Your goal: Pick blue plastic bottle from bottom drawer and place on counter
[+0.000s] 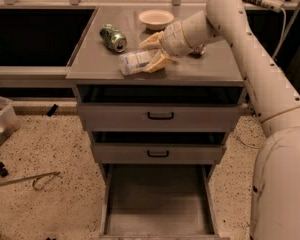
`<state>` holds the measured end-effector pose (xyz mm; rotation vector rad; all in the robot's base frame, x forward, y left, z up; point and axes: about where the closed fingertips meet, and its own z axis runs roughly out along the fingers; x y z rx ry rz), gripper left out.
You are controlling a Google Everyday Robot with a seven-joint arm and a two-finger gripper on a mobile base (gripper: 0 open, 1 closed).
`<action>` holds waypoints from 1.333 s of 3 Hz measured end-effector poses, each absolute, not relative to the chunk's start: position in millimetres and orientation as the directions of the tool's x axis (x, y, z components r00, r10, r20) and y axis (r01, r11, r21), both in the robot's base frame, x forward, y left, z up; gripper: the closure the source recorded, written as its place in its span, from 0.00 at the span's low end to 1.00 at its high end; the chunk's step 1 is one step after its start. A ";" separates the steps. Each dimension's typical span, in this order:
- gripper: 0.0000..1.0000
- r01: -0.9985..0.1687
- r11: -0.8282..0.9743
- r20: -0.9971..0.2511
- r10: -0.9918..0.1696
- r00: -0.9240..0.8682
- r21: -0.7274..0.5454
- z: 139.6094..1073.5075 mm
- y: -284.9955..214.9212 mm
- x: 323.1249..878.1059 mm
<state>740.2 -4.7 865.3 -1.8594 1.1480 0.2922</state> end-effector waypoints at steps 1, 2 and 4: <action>0.35 -0.806 -0.161 -0.598 -0.592 0.540 -0.570 865.3 -4.7 740.2; 0.12 -0.806 -0.161 -0.598 -0.592 0.540 -0.570 865.3 -4.7 740.2; 0.00 -0.806 -0.161 -0.598 -0.592 0.540 -0.570 865.2 -4.6 740.2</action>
Offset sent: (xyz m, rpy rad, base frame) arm 0.0000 0.0000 0.0000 0.0000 0.0000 0.0000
